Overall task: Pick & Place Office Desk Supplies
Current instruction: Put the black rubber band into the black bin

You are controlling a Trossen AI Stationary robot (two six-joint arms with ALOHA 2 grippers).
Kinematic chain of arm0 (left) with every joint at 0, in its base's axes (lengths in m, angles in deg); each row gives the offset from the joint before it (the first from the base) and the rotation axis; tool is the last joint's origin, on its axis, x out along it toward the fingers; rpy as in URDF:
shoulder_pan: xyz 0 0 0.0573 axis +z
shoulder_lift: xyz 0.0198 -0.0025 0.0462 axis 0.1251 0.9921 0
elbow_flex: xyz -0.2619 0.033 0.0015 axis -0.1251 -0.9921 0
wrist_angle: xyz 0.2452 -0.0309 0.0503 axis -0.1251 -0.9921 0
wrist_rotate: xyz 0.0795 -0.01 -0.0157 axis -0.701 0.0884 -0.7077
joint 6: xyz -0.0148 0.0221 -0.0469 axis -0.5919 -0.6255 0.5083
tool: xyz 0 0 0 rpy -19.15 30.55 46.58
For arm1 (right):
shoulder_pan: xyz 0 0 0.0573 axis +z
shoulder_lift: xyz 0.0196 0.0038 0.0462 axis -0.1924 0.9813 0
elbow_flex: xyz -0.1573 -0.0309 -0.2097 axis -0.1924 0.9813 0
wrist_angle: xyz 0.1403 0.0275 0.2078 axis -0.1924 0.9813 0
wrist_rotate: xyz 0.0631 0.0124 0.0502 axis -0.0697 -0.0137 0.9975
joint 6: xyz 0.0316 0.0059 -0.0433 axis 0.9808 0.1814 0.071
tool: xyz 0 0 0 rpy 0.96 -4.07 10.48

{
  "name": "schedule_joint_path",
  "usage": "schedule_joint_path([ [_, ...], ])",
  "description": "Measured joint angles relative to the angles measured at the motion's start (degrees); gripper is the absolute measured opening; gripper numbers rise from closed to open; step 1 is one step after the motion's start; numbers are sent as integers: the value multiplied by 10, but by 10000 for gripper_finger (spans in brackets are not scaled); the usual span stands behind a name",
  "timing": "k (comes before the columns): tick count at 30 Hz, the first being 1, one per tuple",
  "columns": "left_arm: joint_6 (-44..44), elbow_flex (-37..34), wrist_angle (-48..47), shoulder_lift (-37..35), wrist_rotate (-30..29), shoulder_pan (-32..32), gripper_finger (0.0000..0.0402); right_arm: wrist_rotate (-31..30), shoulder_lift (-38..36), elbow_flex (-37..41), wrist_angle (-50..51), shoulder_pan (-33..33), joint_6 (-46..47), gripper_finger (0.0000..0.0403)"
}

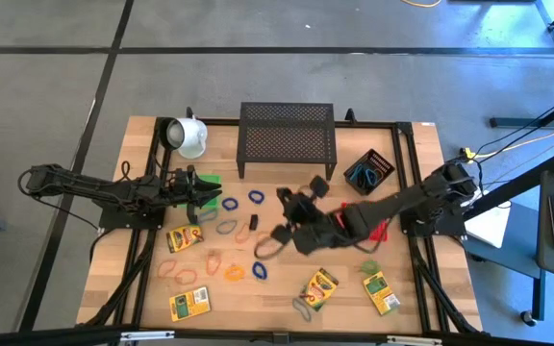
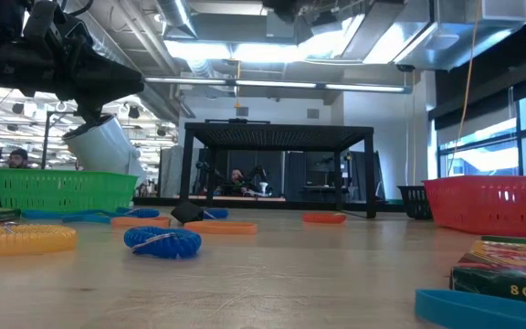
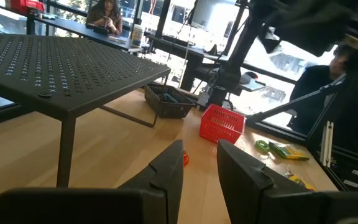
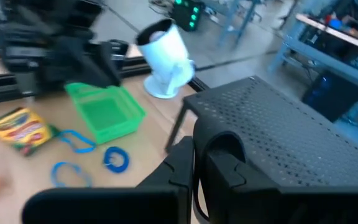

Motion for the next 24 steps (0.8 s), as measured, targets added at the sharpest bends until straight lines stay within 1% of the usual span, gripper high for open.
schedule_joint_path([
  [4, 0, 0, 0, 0, 0, 0, 91, 28, 0, 0, 0, -24, 1, 26],
  [8, 0, 0, 0, 0, 0, 0, 91, 32, 0, 0, 3, -29, -9, 26],
  [12, 0, 0, 0, 0, 0, 0, 91, 32, 0, 0, 57, -29, -20, 26],
  [14, 0, 0, 0, 0, 0, 0, 91, 36, -4, 0, 106, -29, -4, 26],
  [16, 0, 0, 0, 0, 0, 0, 91, 53, -11, -1, 166, -33, 40, 26],
  [19, 0, 0, 0, 0, 0, 0, 91, 82, -23, -1, 286, -42, 135, 26],
  [24, 0, 0, 0, 0, 0, 0, 91, 102, -39, -1, 500, -53, 294, 26],
])
